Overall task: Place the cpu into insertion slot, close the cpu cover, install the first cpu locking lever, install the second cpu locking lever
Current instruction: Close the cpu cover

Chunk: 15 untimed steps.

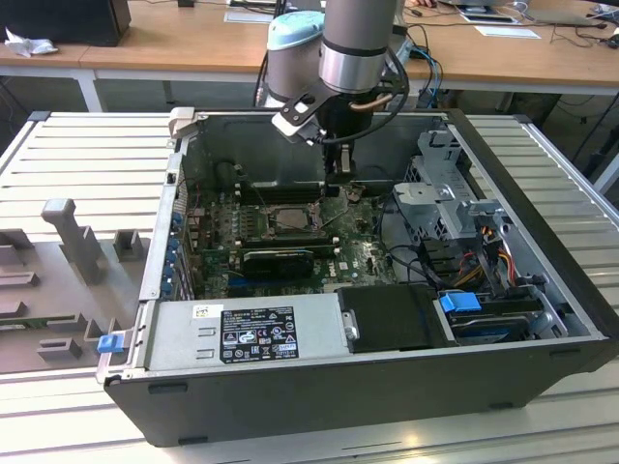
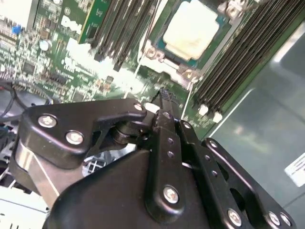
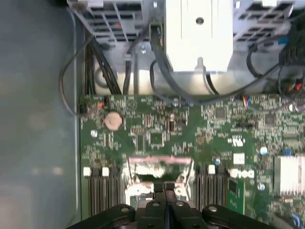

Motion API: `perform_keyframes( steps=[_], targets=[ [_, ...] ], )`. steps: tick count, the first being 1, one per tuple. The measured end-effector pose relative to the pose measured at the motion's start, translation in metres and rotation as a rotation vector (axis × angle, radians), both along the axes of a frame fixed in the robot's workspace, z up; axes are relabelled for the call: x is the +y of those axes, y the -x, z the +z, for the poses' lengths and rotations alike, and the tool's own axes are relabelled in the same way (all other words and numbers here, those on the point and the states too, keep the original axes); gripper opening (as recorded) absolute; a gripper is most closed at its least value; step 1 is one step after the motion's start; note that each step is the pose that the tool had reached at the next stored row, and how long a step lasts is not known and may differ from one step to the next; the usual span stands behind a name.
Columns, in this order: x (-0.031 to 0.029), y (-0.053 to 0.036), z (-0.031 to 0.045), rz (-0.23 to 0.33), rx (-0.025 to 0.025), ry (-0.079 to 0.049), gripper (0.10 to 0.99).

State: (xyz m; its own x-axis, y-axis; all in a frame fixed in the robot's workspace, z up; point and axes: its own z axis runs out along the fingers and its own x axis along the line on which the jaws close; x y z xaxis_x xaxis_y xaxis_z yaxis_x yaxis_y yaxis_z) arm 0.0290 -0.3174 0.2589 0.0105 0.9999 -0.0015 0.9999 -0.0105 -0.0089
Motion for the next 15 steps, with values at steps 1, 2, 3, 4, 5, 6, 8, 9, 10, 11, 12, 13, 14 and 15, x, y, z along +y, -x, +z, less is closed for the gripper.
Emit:
perform_keyframes(
  steps=[1,2,3,4,5,6,8,9,10,11,12,13,14,15],
  targets=[
    [0.0000,-0.0025,0.0000,0.000,0.0000,0.000,0.106],
    [0.0001,-0.0052,0.0000,0.000,-0.0001,0.000,0.106],
    [0.0002,-0.0083,0.0000,0.000,-0.0044,0.000,0.106],
    [0.0002,-0.0108,0.0000,0.000,-0.0077,-0.001,0.106],
    [0.0003,-0.0135,0.0000,0.000,-0.0079,-0.003,0.106],
    [0.0005,-0.0165,0.0000,0.000,-0.0080,-0.006,0.106],
    [0.0017,-0.0322,0.0000,0.000,-0.0079,-0.015,0.106],
    [0.0021,-0.0354,-0.0003,0.001,-0.0079,-0.015,0.106],
    [0.0024,-0.0384,-0.0010,0.007,-0.0079,-0.015,0.106],
    [0.0024,-0.0400,-0.0029,0.013,-0.0079,-0.015,0.106],
    [0.0025,-0.0406,-0.0059,0.016,-0.0078,-0.015,0.106],
    [0.0025,-0.0408,-0.0082,0.017,-0.0078,-0.015,0.106],
    [0.0025,-0.0408,-0.0104,0.018,-0.0078,-0.015,0.106],
    [0.0025,-0.0408,-0.0121,0.018,-0.0073,-0.015,0.106]
  ],
)
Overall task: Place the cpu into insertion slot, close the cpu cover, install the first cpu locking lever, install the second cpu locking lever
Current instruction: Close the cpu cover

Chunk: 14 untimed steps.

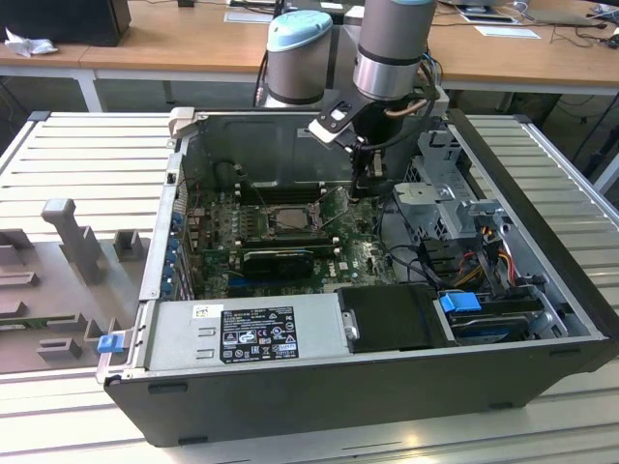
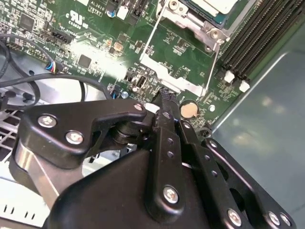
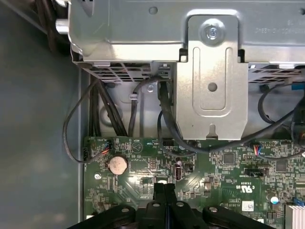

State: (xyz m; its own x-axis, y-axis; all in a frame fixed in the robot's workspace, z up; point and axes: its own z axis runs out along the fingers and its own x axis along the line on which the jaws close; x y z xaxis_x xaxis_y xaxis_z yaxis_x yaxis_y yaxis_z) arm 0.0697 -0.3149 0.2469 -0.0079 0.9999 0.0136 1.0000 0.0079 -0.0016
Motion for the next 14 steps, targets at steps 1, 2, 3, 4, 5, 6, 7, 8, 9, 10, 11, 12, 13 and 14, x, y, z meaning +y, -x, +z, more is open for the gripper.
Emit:
perform_keyframes(
  steps=[1,2,3,4,5,6,7,8,9,10,11,12,13,14],
  targets=[
    [0.0000,0.0001,-0.0006,0.000,0.0012,0.000,0.106],
    [0.0000,0.0005,-0.0013,0.000,0.0042,0.000,0.106],
    [-0.0001,0.0012,-0.0014,0.001,0.0043,0.000,0.106],
    [0.0000,0.0017,-0.0015,0.001,0.0043,0.000,0.106],
    [0.0000,0.0027,-0.0014,0.001,0.0043,0.000,0.106],
    [0.0000,0.0034,-0.0015,0.001,0.0043,0.000,0.106],
    [0.0000,0.0043,-0.0015,0.001,0.0043,0.000,0.106],
    [0.0000,0.0049,-0.0015,0.001,0.0043,0.000,0.106],
    [-0.0001,0.0052,-0.0015,0.001,0.0043,0.000,0.106],
    [0.0000,0.0056,-0.0015,0.001,0.0043,0.000,0.106],
    [0.0000,0.0060,-0.0015,0.001,0.0043,0.000,0.106],
    [0.0000,0.0061,-0.0015,0.001,0.0043,0.000,0.106],
    [0.0000,0.0062,-0.0015,0.001,0.0043,0.000,0.106],
    [0.0000,0.0063,-0.0015,0.001,0.0043,0.000,0.106]
  ],
)
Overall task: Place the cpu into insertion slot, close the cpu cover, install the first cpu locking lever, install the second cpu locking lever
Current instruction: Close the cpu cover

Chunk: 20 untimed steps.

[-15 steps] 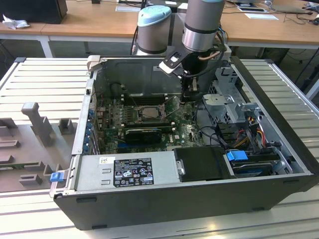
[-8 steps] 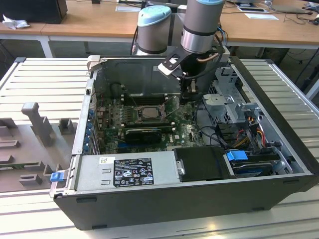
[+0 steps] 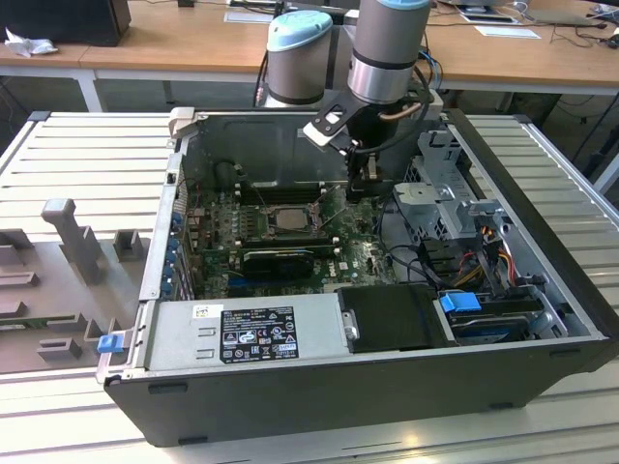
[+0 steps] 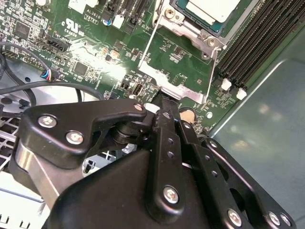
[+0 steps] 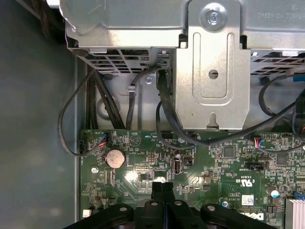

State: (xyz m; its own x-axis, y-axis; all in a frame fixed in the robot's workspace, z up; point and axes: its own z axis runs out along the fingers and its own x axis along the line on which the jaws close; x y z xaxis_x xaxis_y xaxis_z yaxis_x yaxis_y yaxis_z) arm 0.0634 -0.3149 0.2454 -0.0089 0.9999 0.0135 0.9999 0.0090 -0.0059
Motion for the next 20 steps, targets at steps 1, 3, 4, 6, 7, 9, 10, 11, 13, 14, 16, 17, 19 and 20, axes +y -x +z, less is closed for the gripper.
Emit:
perform_keyframes(
  steps=[1,3,4,6,7,9,10,11,13,14,16,17,19,20],
  targets=[
    [0.0000,0.0000,0.0000,0.000,0.0000,0.000,0.106],
    [0.0000,0.0004,0.0000,0.000,0.0000,0.000,0.106],
    [0.0000,0.0006,0.0000,0.000,0.0000,0.000,0.106],
    [0.0000,0.0010,0.0000,0.000,0.0000,0.000,0.106],
    [0.0000,0.0012,0.0000,0.000,0.0000,0.000,0.106],
    [0.0000,0.0018,0.0000,0.000,0.0000,0.000,0.106],
    [0.0000,0.0021,0.0000,0.000,0.0000,0.000,0.106],
    [0.0000,0.0024,0.0000,0.000,0.0000,0.000,0.106],
    [0.0000,0.0031,0.0000,0.000,0.0000,0.000,0.106],
    [0.0000,0.0035,0.0000,0.000,0.0000,0.000,0.106],
    [0.0000,0.0044,0.0000,0.000,0.0000,0.000,0.106],
    [0.0000,0.0049,0.0000,0.000,0.0000,0.000,0.106],
    [0.0000,0.0051,0.0000,0.000,0.0000,0.000,0.106],
    [0.0000,0.0051,0.0000,0.000,0.0000,0.000,0.106]
  ],
)
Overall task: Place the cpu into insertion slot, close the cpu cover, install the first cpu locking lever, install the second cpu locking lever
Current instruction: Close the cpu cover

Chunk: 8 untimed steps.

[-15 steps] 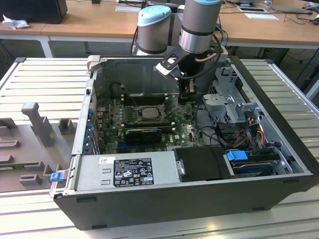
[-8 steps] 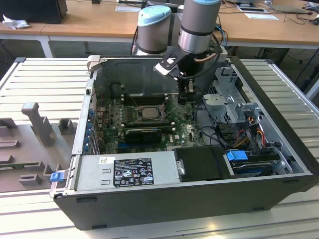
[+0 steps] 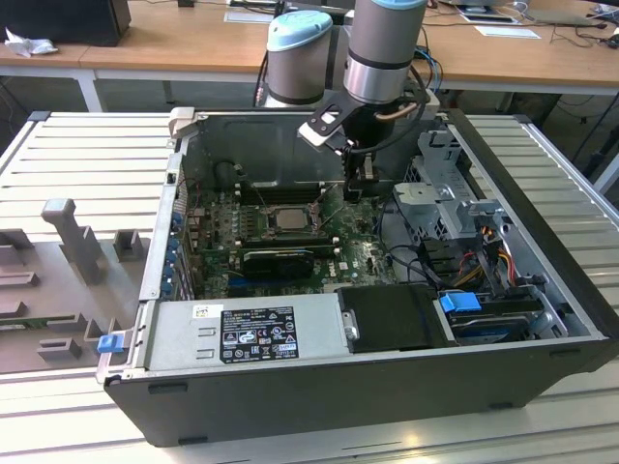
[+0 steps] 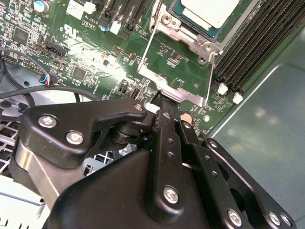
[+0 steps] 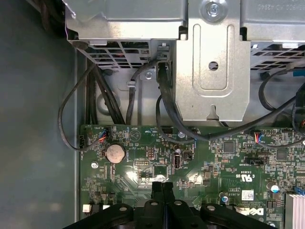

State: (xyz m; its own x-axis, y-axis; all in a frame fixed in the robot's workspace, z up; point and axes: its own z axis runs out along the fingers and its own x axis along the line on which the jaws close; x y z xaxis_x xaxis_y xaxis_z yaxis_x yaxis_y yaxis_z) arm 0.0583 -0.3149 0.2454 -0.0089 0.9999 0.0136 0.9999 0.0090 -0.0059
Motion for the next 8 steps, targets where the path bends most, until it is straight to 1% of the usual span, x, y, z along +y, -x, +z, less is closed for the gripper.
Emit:
perform_keyframes(
  steps=[8],
  targets=[
    [0.0000,0.0014,0.0000,0.000,0.0000,0.000,0.106]
  ],
)
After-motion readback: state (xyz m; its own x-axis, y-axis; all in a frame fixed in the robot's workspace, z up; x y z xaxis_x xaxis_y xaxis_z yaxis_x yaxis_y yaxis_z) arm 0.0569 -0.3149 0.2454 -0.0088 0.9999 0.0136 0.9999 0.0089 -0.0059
